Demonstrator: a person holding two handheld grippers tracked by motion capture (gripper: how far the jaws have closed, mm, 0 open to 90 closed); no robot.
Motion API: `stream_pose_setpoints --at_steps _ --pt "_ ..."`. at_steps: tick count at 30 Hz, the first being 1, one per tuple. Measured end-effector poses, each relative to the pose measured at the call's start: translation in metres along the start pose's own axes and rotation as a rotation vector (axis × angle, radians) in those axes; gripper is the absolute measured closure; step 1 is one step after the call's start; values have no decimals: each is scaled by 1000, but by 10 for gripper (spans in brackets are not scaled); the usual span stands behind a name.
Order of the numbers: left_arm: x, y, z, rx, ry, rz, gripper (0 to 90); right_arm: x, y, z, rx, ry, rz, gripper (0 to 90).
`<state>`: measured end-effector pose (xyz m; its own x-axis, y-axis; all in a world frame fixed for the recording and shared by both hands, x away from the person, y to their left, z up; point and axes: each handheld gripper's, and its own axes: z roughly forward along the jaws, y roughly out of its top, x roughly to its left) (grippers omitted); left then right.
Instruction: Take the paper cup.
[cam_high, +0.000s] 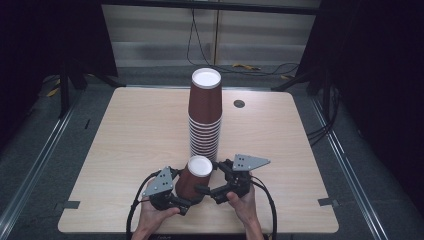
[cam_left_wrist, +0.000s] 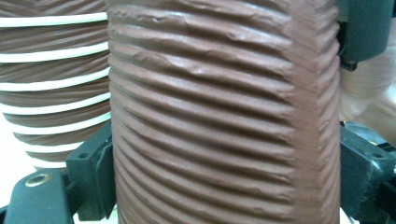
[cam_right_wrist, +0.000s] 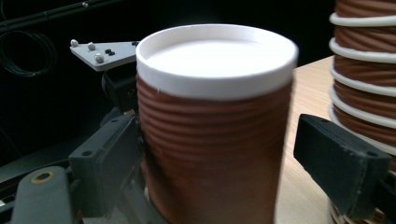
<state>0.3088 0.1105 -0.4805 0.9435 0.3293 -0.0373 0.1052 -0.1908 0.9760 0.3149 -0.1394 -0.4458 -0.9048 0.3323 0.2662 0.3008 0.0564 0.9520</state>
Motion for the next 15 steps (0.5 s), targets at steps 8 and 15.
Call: stream_pose_setpoints --at_steps 8,15 --pt "8 2 -8 15 16 -10 125 -1 0 -11 -10 -17 -1 137" --pt "9 3 -11 47 56 9 124 -4 -5 -20 10 -58 18 152"
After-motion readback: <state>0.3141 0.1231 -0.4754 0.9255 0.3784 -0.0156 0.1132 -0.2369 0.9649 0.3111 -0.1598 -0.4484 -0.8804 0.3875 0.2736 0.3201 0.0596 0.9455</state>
